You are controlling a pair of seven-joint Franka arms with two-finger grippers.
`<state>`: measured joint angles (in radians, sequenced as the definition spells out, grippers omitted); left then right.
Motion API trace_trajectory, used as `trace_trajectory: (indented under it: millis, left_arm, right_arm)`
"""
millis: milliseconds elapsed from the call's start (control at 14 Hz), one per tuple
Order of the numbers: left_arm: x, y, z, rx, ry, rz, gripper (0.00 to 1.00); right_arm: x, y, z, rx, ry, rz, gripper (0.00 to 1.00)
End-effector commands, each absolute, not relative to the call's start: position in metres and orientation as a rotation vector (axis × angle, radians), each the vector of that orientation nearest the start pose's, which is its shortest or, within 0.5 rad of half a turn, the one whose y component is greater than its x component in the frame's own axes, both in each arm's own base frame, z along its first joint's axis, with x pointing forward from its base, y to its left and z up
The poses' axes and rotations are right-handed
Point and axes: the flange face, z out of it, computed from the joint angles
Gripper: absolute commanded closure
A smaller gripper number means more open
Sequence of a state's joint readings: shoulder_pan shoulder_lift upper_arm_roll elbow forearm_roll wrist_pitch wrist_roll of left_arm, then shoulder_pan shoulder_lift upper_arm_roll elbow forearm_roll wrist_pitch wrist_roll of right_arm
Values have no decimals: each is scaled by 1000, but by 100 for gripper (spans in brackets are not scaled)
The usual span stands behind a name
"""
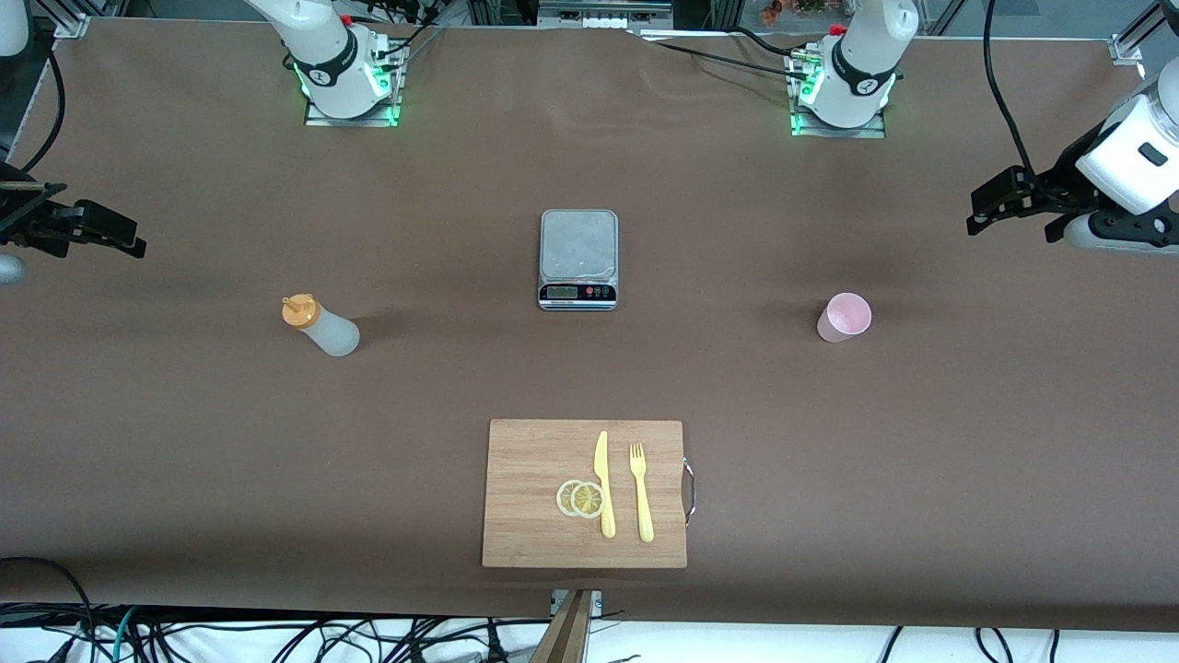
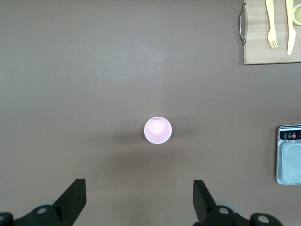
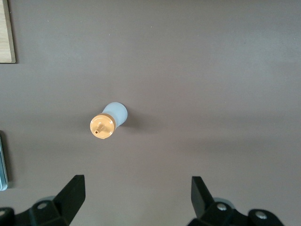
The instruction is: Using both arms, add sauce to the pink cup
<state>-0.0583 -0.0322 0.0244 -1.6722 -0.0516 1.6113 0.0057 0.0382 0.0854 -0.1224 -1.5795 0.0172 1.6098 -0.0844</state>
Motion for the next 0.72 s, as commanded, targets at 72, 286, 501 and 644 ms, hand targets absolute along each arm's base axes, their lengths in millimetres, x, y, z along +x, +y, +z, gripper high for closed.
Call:
trace_trajectory:
  millis: [72,286,501,644]
  left_arm:
    - [542,-19,600,-3171,44,28,0]
    - [542,-18,597,-3168,41,32,0]
    - [542,-19,597,-3163,39,30,0]
    - [542,-16,598,-3082,20,25,0]
  right_arm:
    - [581,-49,580,-3136,13,81,0]
    - [581,-49,580,-3138,12,83,0]
    - [581,-49,580,-3136,15,80,0]
    - [581,-50,580,-3138,15,81,0]
